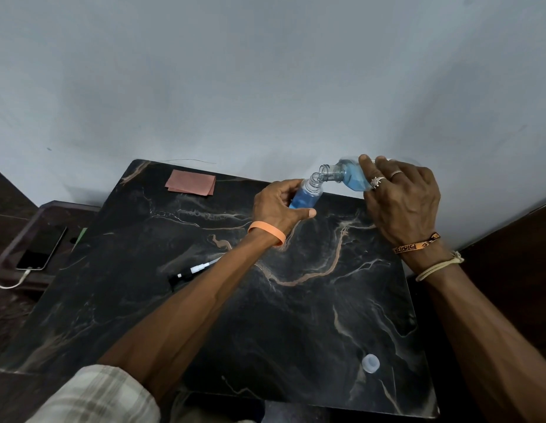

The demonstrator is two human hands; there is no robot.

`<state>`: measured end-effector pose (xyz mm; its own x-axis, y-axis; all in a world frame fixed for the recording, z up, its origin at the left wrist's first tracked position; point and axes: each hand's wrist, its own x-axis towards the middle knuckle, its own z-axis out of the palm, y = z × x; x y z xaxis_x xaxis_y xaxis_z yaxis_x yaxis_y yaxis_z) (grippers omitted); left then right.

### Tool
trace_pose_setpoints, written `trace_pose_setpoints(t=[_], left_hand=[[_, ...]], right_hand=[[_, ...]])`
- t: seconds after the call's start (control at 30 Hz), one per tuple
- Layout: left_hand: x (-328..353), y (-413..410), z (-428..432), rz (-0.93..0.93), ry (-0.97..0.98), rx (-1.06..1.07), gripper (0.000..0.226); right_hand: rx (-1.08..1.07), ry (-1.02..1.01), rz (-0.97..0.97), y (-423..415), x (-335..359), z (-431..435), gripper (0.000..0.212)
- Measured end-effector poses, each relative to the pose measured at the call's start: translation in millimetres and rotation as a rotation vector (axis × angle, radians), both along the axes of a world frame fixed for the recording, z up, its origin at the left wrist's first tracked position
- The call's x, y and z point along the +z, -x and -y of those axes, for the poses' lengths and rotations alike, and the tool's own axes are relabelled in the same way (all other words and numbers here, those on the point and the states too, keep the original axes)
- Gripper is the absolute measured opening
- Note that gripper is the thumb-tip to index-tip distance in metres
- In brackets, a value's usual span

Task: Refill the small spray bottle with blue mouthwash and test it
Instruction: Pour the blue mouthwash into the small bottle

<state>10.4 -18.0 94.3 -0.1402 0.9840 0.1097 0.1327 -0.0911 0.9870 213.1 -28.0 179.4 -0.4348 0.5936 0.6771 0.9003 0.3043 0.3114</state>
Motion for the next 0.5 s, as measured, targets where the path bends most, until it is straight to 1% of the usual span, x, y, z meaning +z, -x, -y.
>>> trace_pose_setpoints(t=[0.5], left_hand=[[0.9, -0.6, 0.5, -0.005, 0.011, 0.004, 0.065]], right_hand=[[-0.007, 0.014, 0.004, -0.9, -1.9, -1.1, 0.045]])
